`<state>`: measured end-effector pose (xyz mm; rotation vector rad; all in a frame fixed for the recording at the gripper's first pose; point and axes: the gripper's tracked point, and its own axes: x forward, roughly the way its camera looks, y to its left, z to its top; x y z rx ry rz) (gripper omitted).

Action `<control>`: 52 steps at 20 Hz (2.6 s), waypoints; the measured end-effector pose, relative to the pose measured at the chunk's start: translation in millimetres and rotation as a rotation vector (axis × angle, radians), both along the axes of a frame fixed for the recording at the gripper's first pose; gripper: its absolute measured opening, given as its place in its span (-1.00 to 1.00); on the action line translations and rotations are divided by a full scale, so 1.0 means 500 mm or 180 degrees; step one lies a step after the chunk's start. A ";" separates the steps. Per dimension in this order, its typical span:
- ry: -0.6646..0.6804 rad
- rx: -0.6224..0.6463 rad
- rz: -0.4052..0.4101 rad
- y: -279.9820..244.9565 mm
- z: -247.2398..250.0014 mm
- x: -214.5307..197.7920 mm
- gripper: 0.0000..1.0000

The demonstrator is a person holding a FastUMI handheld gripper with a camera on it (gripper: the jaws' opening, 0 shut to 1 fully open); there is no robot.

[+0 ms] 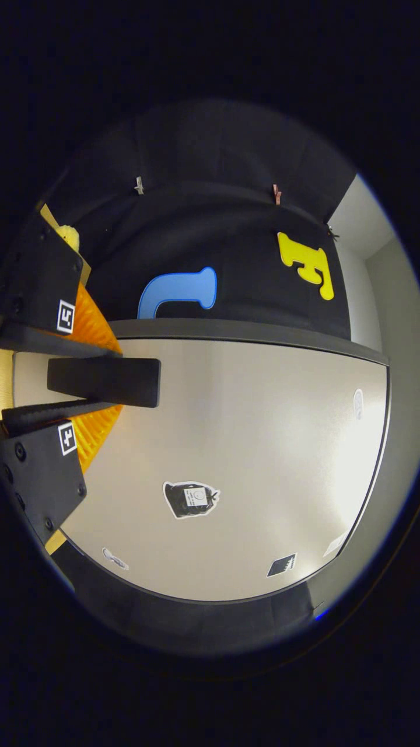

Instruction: Open the shoe cabinet door, grab the shoes and put them into the shoe cabinet, then close the shoe cabinet door.

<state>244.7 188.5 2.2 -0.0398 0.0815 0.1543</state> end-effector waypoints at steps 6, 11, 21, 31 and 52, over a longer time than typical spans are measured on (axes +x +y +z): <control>0.0128 0.0123 0.0069 -0.010 -0.010 -0.022 -0.52; 0.0218 0.0197 0.0270 -0.023 0.000 -0.080 -0.72; 0.0201 0.0261 0.0467 -0.140 0.028 -0.282 -0.73; 0.0184 0.0244 0.0386 -0.262 0.046 -0.394 -0.74; 0.0098 0.0142 -0.0115 -0.561 0.078 -0.502 -0.77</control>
